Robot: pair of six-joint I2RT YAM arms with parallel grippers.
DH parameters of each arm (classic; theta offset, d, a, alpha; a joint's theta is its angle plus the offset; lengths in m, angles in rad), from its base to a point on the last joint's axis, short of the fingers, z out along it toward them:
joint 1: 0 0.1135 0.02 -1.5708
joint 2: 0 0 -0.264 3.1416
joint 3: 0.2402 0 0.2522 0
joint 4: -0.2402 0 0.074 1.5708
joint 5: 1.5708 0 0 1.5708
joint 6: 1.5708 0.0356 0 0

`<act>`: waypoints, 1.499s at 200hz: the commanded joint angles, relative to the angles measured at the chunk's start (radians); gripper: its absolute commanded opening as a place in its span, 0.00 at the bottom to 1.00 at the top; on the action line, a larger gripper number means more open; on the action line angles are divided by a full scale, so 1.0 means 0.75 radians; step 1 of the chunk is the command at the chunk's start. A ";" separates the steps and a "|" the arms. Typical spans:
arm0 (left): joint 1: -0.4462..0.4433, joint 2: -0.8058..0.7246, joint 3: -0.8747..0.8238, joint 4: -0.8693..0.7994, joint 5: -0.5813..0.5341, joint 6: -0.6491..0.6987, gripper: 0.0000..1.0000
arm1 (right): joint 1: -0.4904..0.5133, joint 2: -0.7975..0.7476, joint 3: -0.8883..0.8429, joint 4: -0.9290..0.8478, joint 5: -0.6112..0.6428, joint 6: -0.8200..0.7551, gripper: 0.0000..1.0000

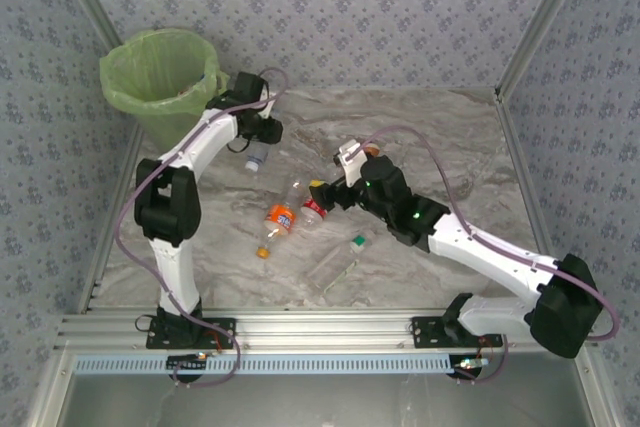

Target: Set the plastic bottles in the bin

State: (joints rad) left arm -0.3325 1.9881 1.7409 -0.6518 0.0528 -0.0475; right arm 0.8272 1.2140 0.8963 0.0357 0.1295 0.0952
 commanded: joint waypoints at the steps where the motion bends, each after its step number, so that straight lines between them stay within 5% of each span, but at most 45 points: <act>1: -0.019 -0.140 -0.013 0.037 0.052 -0.027 0.36 | 0.011 0.011 0.064 0.000 0.047 0.035 0.99; 113: -0.023 -0.433 -0.023 0.143 0.065 -0.080 0.35 | 0.086 -0.010 -0.033 0.161 0.185 -0.126 0.99; 137: -0.031 -0.536 -0.109 0.313 0.029 -0.093 0.35 | 0.085 -0.011 -0.033 0.161 0.200 -0.117 0.99; 253: -0.015 -0.683 -0.086 0.611 -0.340 0.042 0.37 | 0.085 0.001 -0.021 0.153 0.227 -0.088 0.99; 300: 0.112 -0.669 -0.095 0.726 -0.505 0.010 0.37 | 0.085 -0.005 -0.019 0.149 0.243 -0.084 0.99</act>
State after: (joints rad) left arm -0.3077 1.5181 1.6516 -0.2092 -0.2272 -0.0414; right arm 0.8864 1.2148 0.8810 0.1326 0.2836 0.0151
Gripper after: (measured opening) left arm 0.430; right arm 0.988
